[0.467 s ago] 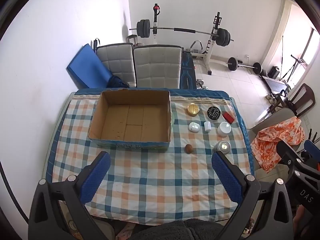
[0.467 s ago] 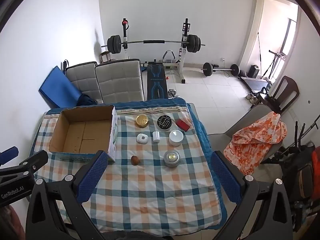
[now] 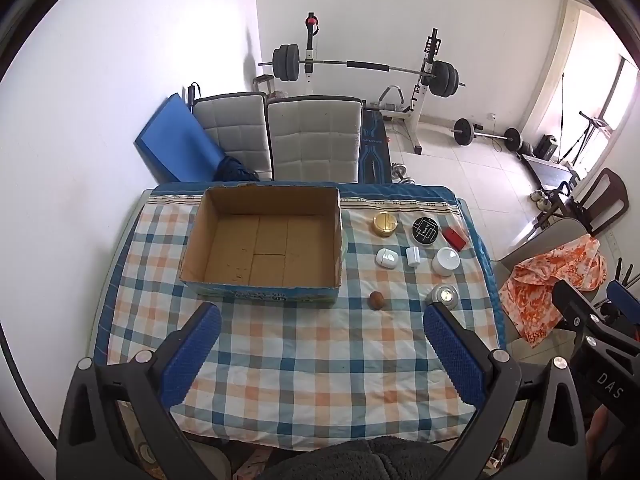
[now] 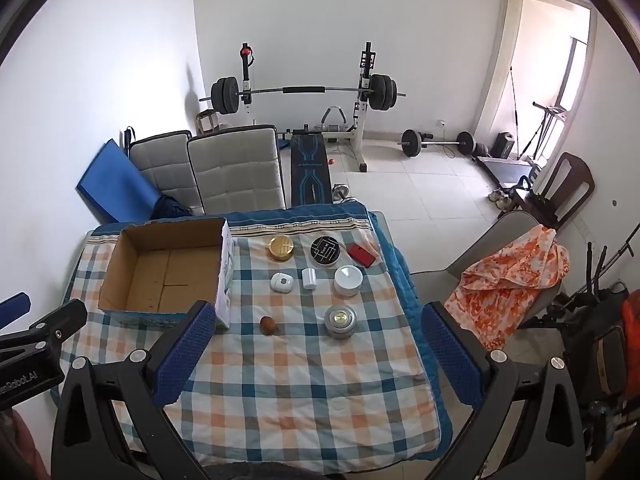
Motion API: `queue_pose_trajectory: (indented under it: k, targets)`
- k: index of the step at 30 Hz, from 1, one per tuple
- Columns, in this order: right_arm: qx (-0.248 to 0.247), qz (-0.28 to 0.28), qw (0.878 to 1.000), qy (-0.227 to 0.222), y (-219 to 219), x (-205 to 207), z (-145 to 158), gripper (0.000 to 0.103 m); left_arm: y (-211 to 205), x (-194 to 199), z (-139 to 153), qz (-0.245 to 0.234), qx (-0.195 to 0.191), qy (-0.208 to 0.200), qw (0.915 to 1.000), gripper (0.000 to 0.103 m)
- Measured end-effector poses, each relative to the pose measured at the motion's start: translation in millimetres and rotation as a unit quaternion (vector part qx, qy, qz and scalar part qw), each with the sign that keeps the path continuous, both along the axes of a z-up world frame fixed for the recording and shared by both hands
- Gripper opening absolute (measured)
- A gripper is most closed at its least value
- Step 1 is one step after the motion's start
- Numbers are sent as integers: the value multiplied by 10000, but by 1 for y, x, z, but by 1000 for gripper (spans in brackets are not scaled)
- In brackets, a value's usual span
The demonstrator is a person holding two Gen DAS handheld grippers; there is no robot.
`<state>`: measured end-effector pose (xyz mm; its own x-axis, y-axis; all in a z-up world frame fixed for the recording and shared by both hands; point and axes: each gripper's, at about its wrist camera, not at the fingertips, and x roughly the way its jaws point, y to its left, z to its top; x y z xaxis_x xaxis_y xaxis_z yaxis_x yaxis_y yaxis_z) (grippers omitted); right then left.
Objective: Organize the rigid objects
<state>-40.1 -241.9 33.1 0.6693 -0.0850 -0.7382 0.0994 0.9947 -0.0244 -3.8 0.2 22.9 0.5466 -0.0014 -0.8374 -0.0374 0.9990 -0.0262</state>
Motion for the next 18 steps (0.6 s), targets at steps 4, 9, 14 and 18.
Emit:
queue_pose_trajectory:
  k: [4,9,14,18]
  targets:
    - [14,15,10000,7,-3,1,1,103,0,-4,-1,-15,3,8,10000,103]
    - [10,5,10000,12,-4,0,0,103,-1,-6,-7,-40,40,58,10000,103]
    - [-25,-9,10000,11,-2,-1,-2,103,0,-6,-8,-43,40,52,10000,103]
    - [-57,-7,10000,4,-1,-1,-3,103,1,-6,-8,-40,24,49,10000,103]
